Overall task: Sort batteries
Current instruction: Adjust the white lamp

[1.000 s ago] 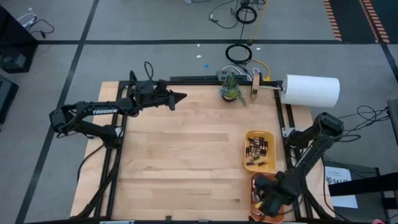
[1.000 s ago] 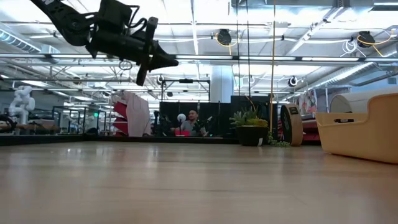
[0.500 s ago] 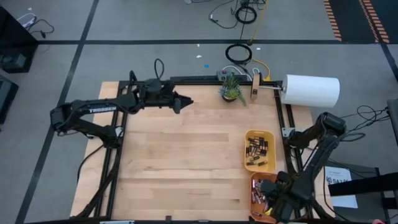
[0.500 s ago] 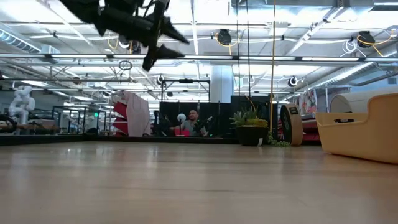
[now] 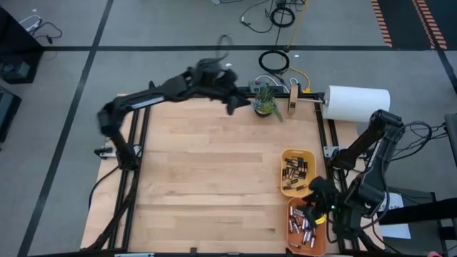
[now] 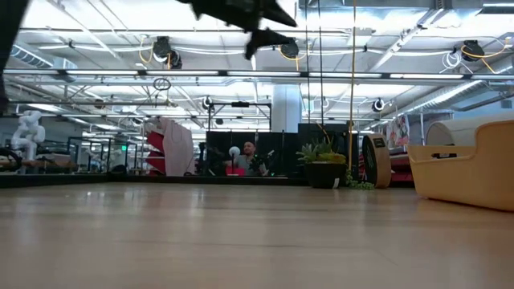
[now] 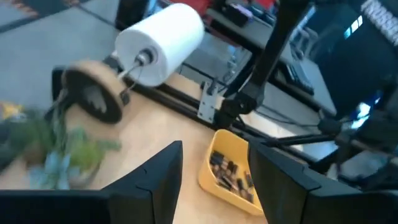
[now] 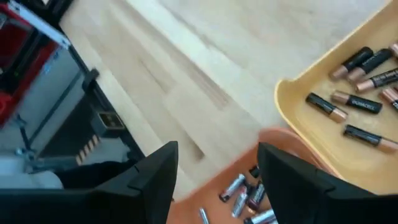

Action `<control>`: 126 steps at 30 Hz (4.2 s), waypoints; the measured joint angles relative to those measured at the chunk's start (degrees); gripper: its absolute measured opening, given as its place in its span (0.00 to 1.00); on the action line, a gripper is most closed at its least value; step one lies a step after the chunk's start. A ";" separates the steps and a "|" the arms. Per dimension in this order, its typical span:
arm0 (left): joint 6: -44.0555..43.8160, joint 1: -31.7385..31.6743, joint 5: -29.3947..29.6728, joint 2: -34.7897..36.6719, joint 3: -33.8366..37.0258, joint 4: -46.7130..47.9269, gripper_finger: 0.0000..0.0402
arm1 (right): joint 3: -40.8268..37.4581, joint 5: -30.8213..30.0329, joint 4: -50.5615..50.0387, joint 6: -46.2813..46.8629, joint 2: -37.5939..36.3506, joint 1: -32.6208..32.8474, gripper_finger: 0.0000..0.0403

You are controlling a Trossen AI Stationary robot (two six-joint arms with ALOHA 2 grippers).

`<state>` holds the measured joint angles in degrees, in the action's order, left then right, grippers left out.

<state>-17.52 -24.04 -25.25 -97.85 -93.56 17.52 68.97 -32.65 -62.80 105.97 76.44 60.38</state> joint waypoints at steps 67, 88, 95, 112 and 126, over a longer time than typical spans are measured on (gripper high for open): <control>27.51 -25.76 -18.30 -20.66 -40.56 37.31 0.39 | 27.19 15.48 -20.70 -123.58 13.56 -103.21 0.40; 36.44 -28.38 -17.60 -13.81 -40.58 49.23 0.39 | 27.17 15.98 -23.16 -144.63 29.54 -114.11 0.48; 37.97 -28.38 -17.60 -13.87 -40.10 50.96 0.39 | 27.17 17.29 -23.49 -142.57 34.35 -117.00 0.48; 40.41 -28.38 -17.84 -13.87 -40.08 52.67 0.39 | 27.20 21.14 -21.24 -144.95 40.78 -119.32 0.48; 40.43 -28.38 -18.04 -13.87 -40.08 52.63 0.39 | 27.40 27.07 -17.08 -147.38 42.78 -119.74 0.35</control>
<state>22.92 -52.42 -43.29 -111.72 -133.64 70.15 96.37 -5.58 -79.88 -41.41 119.22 -59.35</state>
